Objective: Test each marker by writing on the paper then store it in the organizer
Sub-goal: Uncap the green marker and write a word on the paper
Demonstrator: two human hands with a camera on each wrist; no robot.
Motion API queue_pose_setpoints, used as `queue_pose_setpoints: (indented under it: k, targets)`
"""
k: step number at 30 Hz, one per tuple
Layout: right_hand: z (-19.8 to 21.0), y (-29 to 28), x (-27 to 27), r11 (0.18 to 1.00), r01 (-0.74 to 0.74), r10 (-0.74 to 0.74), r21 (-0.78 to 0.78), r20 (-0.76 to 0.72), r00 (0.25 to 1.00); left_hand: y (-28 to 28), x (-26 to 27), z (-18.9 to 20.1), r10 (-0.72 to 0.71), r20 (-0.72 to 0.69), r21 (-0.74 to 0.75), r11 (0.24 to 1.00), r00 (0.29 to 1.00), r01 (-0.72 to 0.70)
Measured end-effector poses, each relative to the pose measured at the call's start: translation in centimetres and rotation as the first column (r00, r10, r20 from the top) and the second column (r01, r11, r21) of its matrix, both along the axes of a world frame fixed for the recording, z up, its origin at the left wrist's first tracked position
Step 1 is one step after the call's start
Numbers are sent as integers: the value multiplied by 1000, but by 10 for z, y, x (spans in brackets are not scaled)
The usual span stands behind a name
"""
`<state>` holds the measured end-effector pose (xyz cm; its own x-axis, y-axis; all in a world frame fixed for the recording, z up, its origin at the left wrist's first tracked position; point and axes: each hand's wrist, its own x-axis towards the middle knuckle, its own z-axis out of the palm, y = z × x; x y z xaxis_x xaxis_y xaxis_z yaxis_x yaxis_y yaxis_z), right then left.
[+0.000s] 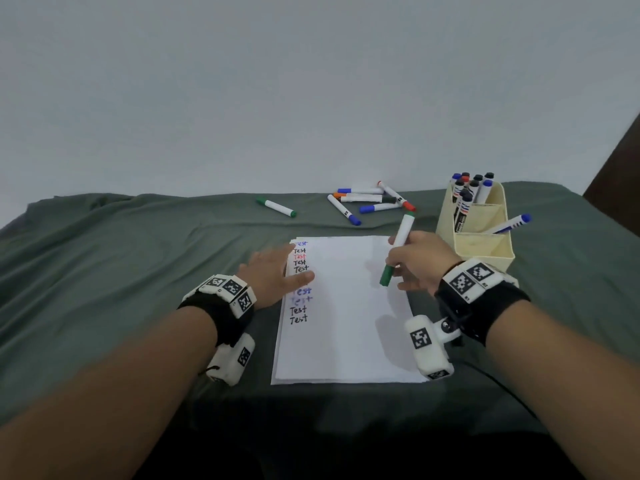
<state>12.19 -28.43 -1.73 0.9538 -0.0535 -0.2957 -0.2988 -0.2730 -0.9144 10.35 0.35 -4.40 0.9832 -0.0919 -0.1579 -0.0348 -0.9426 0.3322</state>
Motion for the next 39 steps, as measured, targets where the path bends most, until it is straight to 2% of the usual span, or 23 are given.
queue_pose_setpoints:
  k: [3, 6, 8, 13, 16, 19, 27, 32, 36, 39]
  targets:
    - [-5, -11, -15, 1000, 21, -21, 0, -42, 999, -3, -23, 8, -14, -46, -136, 991, 999, 7]
    - [-8, -13, -27, 999, -14, 11, -43, -88, 996, -5, -46, 11, 84, -99, -151, 984, 992, -98]
    - [-9, -12, -34, 994, -50, 37, -99, -130, 991, -8, -57, 11, 135, -181, -247, 953, 974, -178]
    - [-6, -15, -44, 988, -75, 48, -133, -195, 980, -17, -70, 16, 195, -358, -539, 756, 913, -372]
    - [-5, -20, -47, 996, -48, 33, -68, -204, 978, -17, -72, 18, 219, -439, -602, 648, 871, -466]
    - [-5, -23, -50, 998, -52, 46, -23, -210, 977, -17, -72, 19, 233, -468, -620, 601, 852, -505]
    - [-7, -26, -55, 990, 27, 2, 140, -201, 980, -27, -65, 24, 226, -467, -629, 595, 855, -501]
    - [-8, -26, -53, 985, 75, -44, 158, -193, 980, -34, -58, 28, 263, -459, -589, 625, 849, -512]
    - [-8, -29, -53, 987, 39, -4, 157, -219, 976, -33, -57, 31, 300, -483, -567, 609, 823, -555]
    - [-11, -31, -55, 991, 20, 10, 134, -223, 975, -30, -61, 32, 292, -500, -531, 640, 815, -555]
